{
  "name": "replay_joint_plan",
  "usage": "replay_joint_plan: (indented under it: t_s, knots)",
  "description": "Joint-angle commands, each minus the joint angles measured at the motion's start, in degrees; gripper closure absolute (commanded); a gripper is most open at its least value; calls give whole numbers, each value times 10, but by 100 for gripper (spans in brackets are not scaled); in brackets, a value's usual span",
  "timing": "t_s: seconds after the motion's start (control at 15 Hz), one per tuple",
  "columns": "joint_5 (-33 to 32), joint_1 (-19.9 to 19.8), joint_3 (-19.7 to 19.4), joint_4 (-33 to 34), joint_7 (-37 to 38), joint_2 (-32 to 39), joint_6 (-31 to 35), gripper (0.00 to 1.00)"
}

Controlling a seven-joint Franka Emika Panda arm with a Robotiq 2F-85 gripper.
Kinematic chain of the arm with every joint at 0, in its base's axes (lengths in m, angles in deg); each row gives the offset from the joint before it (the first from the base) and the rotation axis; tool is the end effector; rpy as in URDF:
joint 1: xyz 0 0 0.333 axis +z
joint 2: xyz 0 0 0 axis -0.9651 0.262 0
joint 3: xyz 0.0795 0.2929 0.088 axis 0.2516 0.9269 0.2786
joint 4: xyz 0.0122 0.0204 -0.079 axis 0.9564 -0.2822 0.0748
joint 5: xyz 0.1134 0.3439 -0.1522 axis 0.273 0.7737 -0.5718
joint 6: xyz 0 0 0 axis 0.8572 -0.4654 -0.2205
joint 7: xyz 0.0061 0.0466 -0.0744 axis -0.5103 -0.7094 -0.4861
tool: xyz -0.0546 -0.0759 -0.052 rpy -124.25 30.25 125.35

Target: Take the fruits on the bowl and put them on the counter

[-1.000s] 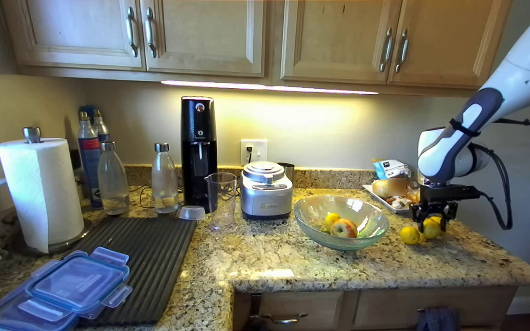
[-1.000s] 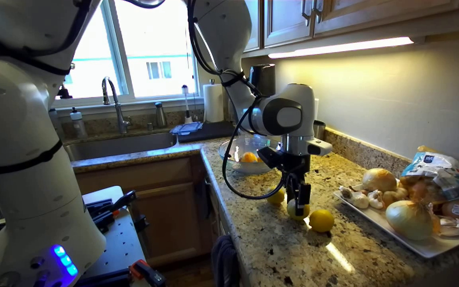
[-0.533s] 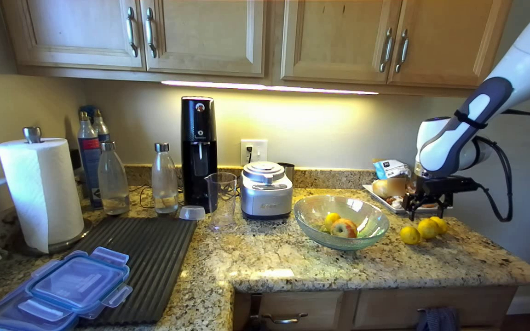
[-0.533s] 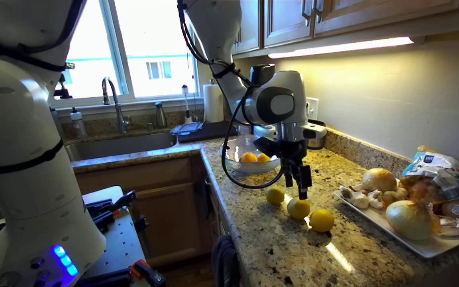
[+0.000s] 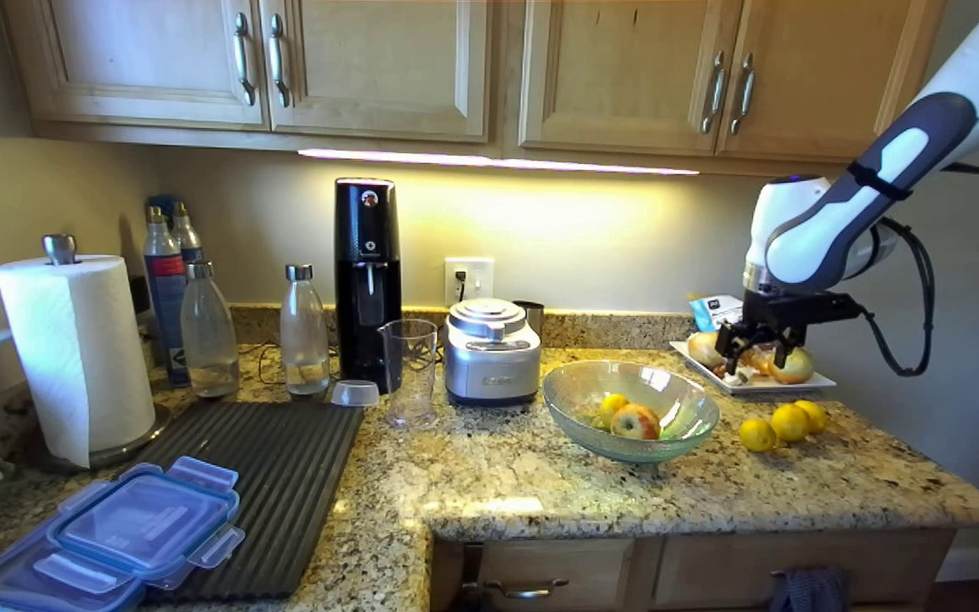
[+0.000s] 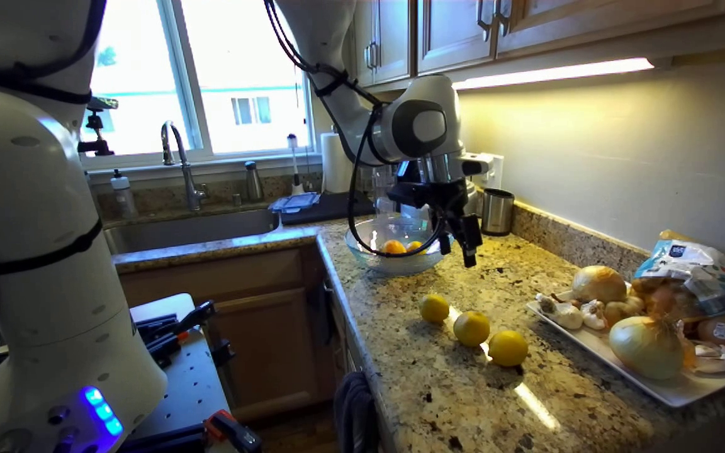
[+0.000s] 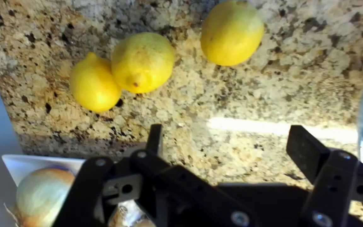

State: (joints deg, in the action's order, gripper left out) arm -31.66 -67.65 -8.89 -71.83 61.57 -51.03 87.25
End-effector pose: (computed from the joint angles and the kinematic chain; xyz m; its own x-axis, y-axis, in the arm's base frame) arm 0.5810 -0.0562 0.2310 0.9459 -0.2740 0.1736 -0.2992 -0.9437 0.1409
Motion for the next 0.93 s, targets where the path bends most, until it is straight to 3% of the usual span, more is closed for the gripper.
replay_joint_plan:
  t_s: [0.0,0.27,0.47,0.67,0.87]
  knots:
    - [-35,35,4,-20,37,-53,-19,0]
    - [-56,71,27,19,91,-49,-64,0]
    - [-59,99,41,72,179,-23,-126,0]
    - [-49,105,63,118,246,5,-178,0]
    - [-37,101,89,157,264,43,-177,0]
